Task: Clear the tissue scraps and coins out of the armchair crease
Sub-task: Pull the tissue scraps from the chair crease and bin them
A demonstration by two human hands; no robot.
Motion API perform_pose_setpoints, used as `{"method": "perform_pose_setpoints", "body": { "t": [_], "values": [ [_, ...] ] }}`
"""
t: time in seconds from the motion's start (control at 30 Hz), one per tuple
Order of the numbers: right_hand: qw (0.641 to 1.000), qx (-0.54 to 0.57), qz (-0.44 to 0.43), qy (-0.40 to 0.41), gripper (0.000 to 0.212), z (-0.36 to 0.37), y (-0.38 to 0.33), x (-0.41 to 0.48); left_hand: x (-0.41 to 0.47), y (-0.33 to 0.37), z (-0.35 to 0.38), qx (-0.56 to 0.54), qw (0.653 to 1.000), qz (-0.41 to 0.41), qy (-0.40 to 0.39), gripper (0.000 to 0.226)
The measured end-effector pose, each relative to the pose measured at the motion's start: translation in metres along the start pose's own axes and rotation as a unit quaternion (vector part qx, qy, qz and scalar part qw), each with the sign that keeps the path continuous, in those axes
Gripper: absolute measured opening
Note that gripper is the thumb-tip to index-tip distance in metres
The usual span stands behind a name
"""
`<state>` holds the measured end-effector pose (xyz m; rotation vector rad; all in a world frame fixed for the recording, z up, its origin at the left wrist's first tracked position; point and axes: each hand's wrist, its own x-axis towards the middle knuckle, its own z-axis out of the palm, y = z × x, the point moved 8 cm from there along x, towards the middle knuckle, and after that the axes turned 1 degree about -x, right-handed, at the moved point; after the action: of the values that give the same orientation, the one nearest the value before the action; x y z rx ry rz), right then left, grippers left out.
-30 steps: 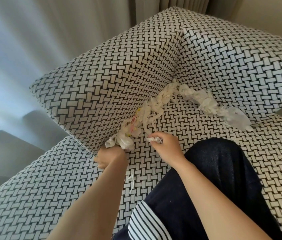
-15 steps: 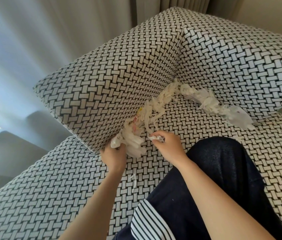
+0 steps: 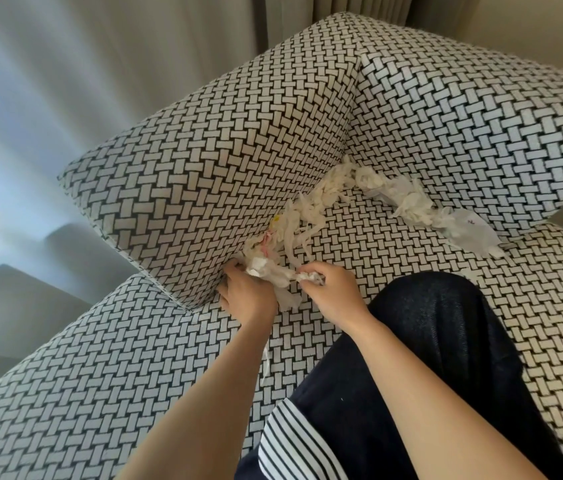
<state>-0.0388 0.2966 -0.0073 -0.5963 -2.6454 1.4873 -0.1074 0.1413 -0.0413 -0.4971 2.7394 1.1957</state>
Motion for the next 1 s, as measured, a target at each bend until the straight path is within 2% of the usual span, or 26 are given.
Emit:
{"method": "perform_pose_setpoints", "body": {
  "t": [0.1, 0.17, 0.3, 0.43, 0.6, 0.77, 0.87, 1.0],
  "values": [
    [1.000, 0.002, 0.002, 0.002, 0.020, 0.000, 0.001, 0.001, 0.001, 0.006, 0.002, 0.037, 0.998, 0.055, -0.003, 0.051],
    [1.000, 0.002, 0.002, 0.004, 0.021, -0.001, 0.001, 0.001, 0.002, 0.008, 0.003, 0.038, 0.995, 0.091, -0.006, 0.044],
    [1.000, 0.001, -0.003, 0.014, 0.021, -0.002, -0.001, 0.001, 0.001, 0.005, -0.002, 0.008, 0.992, 0.129, 0.004, 0.032],
    [1.000, -0.002, -0.005, 0.015, 0.023, -0.004, -0.002, 0.000, -0.008, 0.008, -0.018, -0.039, 0.982, 0.186, 0.002, 0.041],
    [0.999, 0.006, -0.014, 0.040, 0.026, -0.010, -0.006, -0.003, -0.010, 0.008, -0.035, -0.029, 0.975, 0.219, -0.034, 0.032],
    [0.995, 0.069, 0.006, 0.077, 0.034, -0.017, -0.004, -0.004, -0.012, 0.019, -0.048, 0.011, 0.968, 0.235, -0.085, 0.020],
    [0.990, 0.091, 0.000, 0.106, 0.028, -0.026, -0.006, -0.007, -0.014, 0.032, -0.055, 0.020, 0.963, 0.240, -0.122, 0.016],
    [0.988, 0.084, -0.029, 0.128, 0.016, -0.053, -0.018, -0.012, -0.026, 0.068, -0.060, 0.057, 0.939, 0.300, -0.157, 0.020]
  ]
}}
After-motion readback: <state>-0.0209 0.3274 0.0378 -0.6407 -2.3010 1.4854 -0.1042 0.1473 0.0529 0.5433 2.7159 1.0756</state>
